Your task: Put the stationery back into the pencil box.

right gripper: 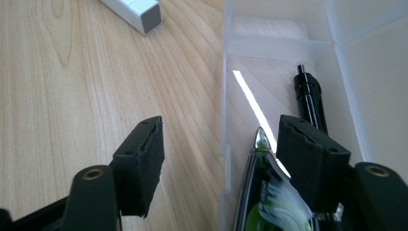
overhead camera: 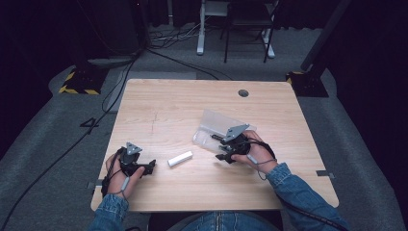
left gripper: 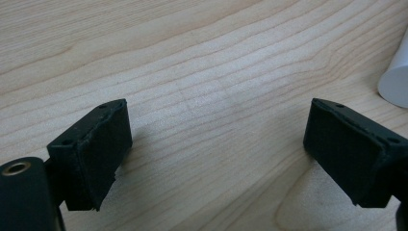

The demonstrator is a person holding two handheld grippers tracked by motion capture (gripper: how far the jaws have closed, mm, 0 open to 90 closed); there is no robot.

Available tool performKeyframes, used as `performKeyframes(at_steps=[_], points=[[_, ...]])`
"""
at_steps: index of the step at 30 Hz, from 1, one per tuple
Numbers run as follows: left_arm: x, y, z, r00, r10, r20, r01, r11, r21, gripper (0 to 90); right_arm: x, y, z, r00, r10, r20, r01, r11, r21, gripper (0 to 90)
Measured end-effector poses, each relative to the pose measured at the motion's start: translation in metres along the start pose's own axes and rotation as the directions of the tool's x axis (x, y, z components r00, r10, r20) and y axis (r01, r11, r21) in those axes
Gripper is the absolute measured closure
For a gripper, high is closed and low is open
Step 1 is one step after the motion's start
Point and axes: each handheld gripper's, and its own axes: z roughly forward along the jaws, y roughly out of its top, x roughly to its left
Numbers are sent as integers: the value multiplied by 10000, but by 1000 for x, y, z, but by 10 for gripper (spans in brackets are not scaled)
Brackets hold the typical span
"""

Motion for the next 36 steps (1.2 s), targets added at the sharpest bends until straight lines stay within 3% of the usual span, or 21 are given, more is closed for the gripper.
performKeyframes(at_steps=[15,20,25,36], points=[[0,-2,-1,10000,3,27,-3,10000,-34,99,4,0,7,9985,59,-536,-42,9995,319,341],[0,-2,-1,10000,1,24,-1,10000,-26,97,5,0,4,9988,51,-489,-36,9995,306,342],[0,-1,-1,10000,-10,32,10,10000,-12,95,4,1,1,9992,116,-389,-109,9998,182,341],[0,-1,-1,10000,19,40,-19,10000,-18,94,12,16,-8,9990,-278,-361,267,9991,-315,341]])
